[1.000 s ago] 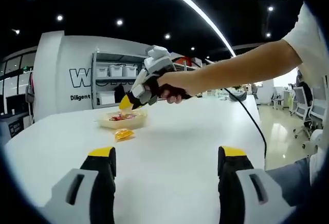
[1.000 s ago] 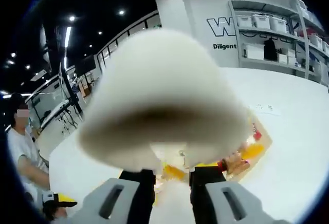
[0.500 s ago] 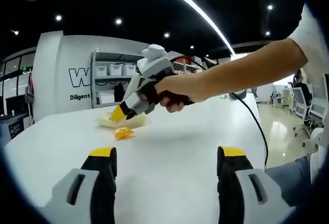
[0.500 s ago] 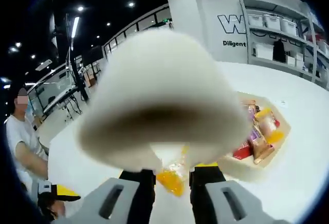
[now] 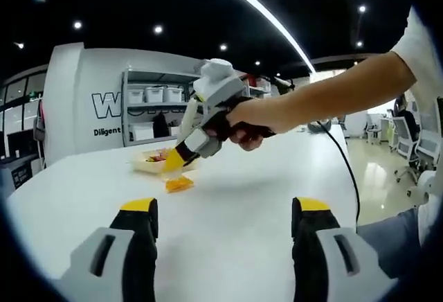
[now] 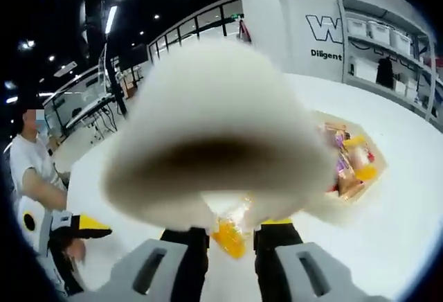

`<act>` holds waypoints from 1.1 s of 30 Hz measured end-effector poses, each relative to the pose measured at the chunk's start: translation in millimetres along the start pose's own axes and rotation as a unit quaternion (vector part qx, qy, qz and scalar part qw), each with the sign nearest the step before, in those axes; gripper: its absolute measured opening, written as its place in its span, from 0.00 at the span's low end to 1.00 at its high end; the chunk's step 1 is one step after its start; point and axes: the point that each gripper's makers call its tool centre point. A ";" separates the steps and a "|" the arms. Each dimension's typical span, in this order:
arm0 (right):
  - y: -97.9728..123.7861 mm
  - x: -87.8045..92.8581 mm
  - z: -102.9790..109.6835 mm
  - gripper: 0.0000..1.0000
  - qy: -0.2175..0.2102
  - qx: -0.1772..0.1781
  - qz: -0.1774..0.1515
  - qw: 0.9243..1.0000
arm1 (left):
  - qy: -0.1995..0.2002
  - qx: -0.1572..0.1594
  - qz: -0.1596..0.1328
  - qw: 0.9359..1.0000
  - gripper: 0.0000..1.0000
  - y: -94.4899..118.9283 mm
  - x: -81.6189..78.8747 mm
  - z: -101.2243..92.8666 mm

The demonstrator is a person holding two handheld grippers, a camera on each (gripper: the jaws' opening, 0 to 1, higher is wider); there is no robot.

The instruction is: Place the target food into the container with the food tongs after gripping and lifting it, then release it inside without dropping or visibly crushing the food.

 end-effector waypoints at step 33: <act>47.9 23.8 -44.2 0.20 -0.043 0.052 -0.015 0.998 | -0.016 -0.002 0.008 1.000 0.74 0.9 1.5 -3.9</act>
Point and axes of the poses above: the point that each gripper's makers call its tool centre point, and the gripper's own axes: y roughly backward along the fingers, z roughly to its left, x roughly out of its underside, and after that the axes turned 12 degrees about y, right-handed
